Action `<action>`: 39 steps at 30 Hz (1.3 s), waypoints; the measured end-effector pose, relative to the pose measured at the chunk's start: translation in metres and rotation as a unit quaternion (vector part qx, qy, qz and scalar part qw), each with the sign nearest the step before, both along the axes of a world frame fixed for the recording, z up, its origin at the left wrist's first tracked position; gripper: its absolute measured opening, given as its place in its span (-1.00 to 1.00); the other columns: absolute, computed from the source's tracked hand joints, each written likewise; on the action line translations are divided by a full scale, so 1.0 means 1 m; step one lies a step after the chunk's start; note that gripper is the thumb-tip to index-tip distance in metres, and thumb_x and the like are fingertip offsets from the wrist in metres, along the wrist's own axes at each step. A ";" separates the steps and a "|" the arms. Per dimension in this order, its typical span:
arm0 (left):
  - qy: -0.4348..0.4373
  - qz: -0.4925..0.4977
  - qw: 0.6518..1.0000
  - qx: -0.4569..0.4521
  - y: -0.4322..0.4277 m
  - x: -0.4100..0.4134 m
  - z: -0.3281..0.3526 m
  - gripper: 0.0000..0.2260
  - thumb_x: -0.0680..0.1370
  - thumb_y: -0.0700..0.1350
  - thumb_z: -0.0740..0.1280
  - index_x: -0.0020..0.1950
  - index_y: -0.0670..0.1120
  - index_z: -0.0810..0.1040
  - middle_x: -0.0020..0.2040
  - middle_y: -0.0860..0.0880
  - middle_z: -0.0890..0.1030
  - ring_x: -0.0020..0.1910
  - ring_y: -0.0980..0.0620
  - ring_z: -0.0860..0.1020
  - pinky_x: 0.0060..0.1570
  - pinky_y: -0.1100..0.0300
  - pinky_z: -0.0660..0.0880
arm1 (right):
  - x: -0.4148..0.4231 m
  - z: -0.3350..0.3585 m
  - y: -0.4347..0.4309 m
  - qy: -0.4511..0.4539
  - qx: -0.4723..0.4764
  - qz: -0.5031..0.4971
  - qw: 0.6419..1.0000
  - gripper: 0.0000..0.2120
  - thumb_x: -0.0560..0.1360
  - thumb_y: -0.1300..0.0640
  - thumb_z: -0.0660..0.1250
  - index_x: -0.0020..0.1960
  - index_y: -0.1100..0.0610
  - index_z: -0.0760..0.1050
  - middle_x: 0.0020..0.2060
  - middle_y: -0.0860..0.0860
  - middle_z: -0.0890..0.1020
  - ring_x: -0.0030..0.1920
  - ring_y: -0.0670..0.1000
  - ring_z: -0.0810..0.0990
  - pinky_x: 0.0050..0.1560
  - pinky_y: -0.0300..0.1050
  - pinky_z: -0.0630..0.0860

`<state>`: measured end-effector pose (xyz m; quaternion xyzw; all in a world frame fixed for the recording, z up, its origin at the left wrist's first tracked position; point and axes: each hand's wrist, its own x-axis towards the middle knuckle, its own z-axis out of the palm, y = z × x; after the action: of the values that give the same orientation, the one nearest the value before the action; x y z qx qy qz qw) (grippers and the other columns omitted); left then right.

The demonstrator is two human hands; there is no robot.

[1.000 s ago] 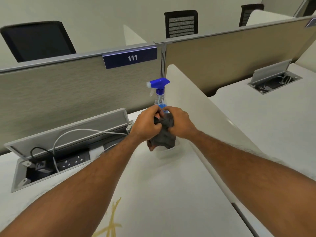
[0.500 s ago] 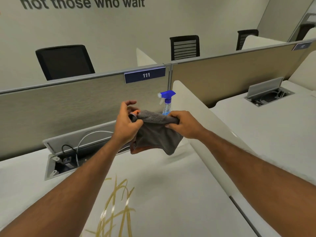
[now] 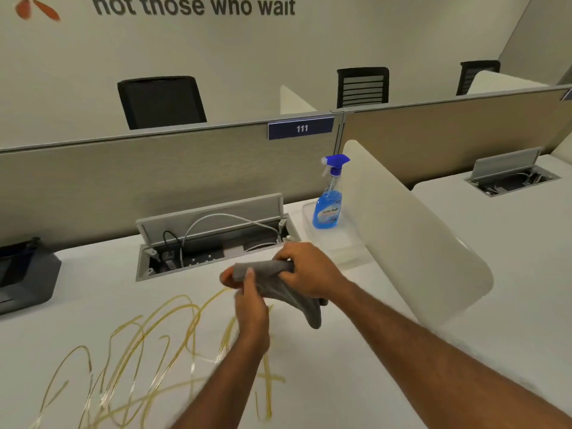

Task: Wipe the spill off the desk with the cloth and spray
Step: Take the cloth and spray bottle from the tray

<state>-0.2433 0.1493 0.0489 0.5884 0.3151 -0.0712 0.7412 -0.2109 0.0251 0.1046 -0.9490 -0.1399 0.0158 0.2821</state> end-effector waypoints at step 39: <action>-0.034 -0.015 0.956 -0.290 0.028 0.053 -0.028 -0.73 0.65 0.01 0.17 0.15 -0.13 0.53 -0.16 -0.19 0.72 -0.31 -0.18 0.70 -0.38 -0.05 0.64 | 0.191 -0.066 -0.157 -0.018 0.251 -0.341 0.906 -0.52 0.51 0.14 0.46 0.36 0.17 0.40 0.19 0.07 0.58 0.22 0.06 0.56 0.03 -0.24 0.47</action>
<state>-0.1898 0.1768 0.0209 0.3548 0.2464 -0.1511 0.8892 -0.0200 -0.1322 0.0387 -0.8368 0.1881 -0.1345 0.4962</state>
